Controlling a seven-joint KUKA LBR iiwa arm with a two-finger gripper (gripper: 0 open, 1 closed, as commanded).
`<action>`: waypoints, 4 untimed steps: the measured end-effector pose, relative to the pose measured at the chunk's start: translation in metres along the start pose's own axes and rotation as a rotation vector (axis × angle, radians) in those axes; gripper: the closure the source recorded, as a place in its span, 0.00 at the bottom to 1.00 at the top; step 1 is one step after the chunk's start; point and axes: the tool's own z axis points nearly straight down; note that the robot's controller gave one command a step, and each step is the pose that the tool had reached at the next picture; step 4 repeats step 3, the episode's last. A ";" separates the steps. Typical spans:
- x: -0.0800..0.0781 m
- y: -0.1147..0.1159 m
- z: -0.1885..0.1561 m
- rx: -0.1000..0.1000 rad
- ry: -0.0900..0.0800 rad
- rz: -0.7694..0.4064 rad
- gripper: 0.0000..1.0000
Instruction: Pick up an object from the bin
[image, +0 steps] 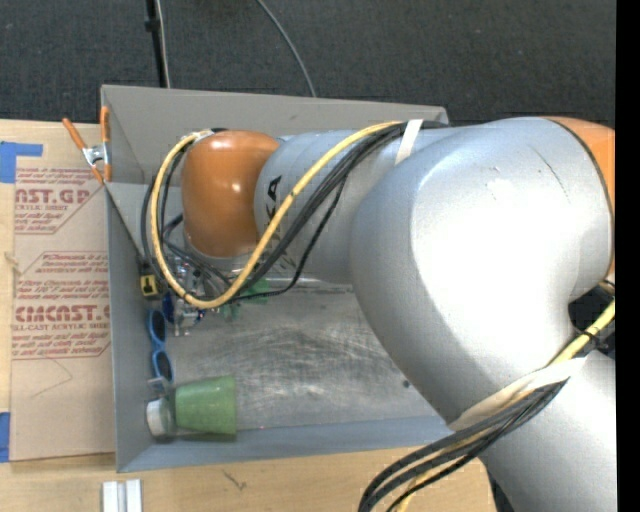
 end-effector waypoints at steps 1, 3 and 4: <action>0.002 0.010 -0.091 -0.001 0.018 -0.505 1.00; 0.012 0.004 -0.248 0.000 0.014 -0.514 1.00; 0.012 0.004 -0.248 0.000 0.014 -0.514 1.00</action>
Offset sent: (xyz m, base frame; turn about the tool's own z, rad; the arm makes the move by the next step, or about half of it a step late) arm -0.0073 0.0065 0.0879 -0.5044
